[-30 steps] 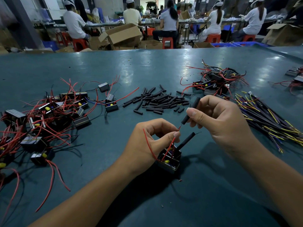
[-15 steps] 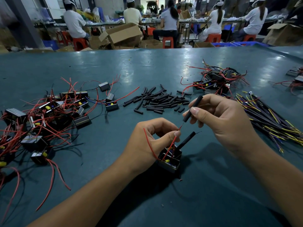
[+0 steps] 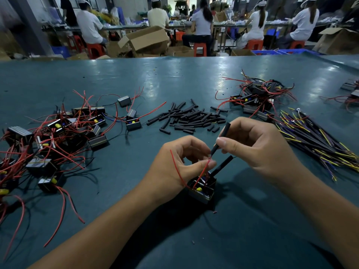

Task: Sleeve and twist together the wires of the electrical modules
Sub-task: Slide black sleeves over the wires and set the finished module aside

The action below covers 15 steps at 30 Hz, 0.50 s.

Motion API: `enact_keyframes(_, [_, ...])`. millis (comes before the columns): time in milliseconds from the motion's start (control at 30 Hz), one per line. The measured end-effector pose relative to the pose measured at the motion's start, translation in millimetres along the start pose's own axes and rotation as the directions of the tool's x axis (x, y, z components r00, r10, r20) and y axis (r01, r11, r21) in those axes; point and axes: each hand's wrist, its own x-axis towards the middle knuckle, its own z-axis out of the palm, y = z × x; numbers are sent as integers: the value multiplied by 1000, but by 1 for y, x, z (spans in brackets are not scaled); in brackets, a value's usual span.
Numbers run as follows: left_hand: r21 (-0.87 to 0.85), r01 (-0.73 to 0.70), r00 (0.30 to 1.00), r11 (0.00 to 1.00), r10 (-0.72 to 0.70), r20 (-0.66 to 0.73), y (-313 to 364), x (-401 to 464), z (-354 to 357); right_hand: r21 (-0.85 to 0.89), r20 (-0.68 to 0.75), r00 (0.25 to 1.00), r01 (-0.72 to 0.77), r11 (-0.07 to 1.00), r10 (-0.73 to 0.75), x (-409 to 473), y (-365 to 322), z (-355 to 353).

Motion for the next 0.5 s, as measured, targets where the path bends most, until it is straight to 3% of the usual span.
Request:
enact_keyframes(100, [105, 30, 992, 994, -43, 118, 5, 0, -11, -17, 37, 999, 0, 1000, 0, 0, 0, -2])
enact_keyframes(500, [315, -13, 981, 949, -48, 186, 12, 2, -27, -353, 189, 982, 62, 933, 6, -2, -1, -1])
